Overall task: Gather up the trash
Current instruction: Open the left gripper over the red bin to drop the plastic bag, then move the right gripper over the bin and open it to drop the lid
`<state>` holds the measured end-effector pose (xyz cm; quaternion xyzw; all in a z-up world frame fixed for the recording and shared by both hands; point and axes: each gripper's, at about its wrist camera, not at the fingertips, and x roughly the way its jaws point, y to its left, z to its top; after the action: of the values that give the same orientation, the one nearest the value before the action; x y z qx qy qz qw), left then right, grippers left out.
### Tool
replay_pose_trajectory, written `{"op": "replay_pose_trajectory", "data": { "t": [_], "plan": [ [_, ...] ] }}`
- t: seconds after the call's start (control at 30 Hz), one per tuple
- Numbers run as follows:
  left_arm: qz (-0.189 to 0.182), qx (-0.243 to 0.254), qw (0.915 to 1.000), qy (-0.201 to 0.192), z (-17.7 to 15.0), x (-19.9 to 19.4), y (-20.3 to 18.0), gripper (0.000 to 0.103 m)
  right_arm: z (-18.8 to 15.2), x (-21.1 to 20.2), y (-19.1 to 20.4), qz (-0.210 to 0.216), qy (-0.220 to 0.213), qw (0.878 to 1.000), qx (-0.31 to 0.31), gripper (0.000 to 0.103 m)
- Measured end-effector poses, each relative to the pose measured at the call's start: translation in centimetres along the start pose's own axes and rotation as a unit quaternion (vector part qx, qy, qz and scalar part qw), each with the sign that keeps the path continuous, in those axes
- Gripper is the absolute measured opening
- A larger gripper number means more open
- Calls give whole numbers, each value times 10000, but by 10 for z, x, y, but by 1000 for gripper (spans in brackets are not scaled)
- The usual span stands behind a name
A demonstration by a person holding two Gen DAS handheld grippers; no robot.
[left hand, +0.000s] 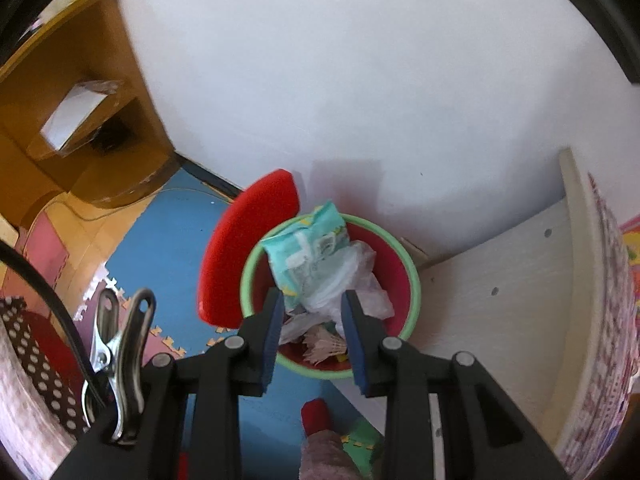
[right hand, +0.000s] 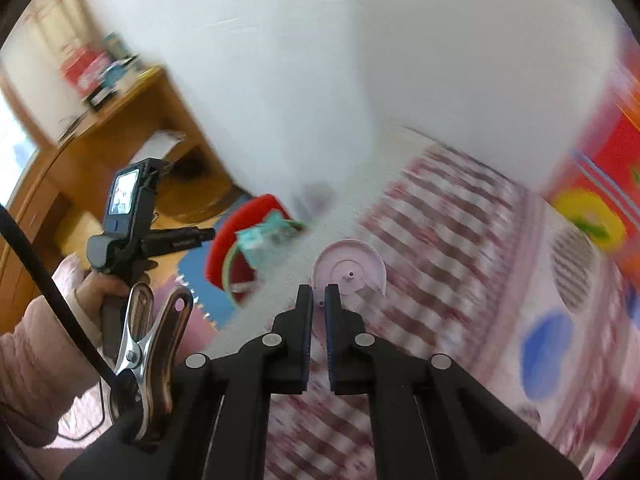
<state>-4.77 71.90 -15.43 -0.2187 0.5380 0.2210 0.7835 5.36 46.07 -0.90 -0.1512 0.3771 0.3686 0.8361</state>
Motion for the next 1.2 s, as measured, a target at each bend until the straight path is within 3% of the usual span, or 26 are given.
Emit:
{"op": "replay_pose_trajectory", "data": {
  "t": [0.2, 0.47, 0.9, 1.2],
  "plan": [
    [82, -290, 9994, -145, -9, -31, 26, 31, 37, 38, 51, 428, 152, 9968, -652, 7],
    [127, -578, 9976, -360, -20, -65, 47, 31, 58, 102, 91, 828, 658, 9911, -807, 7],
    [87, -804, 9962, -335, -31, -80, 59, 31, 76, 212, 120, 853, 1604, 9793, -889, 7],
    [121, -878, 9957, -274, -30, -76, 65, 31, 78, 266, 123, 719, 1915, 9754, -822, 7]
  ]
}}
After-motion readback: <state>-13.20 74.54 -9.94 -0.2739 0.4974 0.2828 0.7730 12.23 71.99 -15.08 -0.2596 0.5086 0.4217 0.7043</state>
